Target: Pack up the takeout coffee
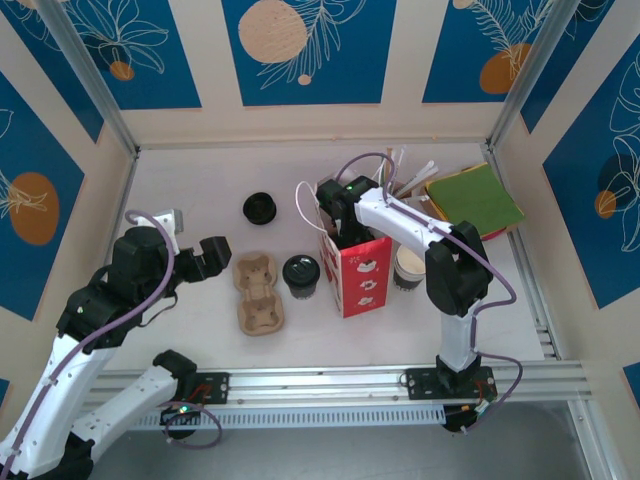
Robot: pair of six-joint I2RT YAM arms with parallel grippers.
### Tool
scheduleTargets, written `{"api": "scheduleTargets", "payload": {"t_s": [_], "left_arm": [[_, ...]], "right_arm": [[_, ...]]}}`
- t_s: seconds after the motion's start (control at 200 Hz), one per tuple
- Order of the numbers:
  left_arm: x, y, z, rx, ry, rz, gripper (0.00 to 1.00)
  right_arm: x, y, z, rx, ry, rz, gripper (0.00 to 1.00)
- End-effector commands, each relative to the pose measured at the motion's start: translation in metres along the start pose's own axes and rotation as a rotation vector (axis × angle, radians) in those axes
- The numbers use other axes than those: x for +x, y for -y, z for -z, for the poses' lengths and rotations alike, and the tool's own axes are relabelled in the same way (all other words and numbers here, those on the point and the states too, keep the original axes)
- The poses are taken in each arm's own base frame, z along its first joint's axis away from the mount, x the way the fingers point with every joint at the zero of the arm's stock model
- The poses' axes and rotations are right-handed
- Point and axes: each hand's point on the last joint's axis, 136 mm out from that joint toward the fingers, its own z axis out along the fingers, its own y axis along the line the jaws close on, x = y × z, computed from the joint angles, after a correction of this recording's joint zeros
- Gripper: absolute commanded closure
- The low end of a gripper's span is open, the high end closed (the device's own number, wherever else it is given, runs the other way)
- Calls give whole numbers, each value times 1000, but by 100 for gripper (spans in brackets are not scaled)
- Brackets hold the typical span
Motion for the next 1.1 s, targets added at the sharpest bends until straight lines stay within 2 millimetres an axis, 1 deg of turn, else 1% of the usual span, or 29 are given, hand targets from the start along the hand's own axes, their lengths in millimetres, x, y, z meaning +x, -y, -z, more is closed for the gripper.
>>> {"api": "scheduleTargets", "payload": {"t_s": [0.0,0.45,1.095], "left_arm": [[0,-5,2,-18,11,12,0],[-2,-4,1,-15,13,11,0],[0,-5,2,-18,8,12,0]], "right_arm": [[12,-4,1,-12,-42,-8,66],[5,-5,13,-16,-5,-6,66],[7,-5,14,-16,-4,-8,65]]}}
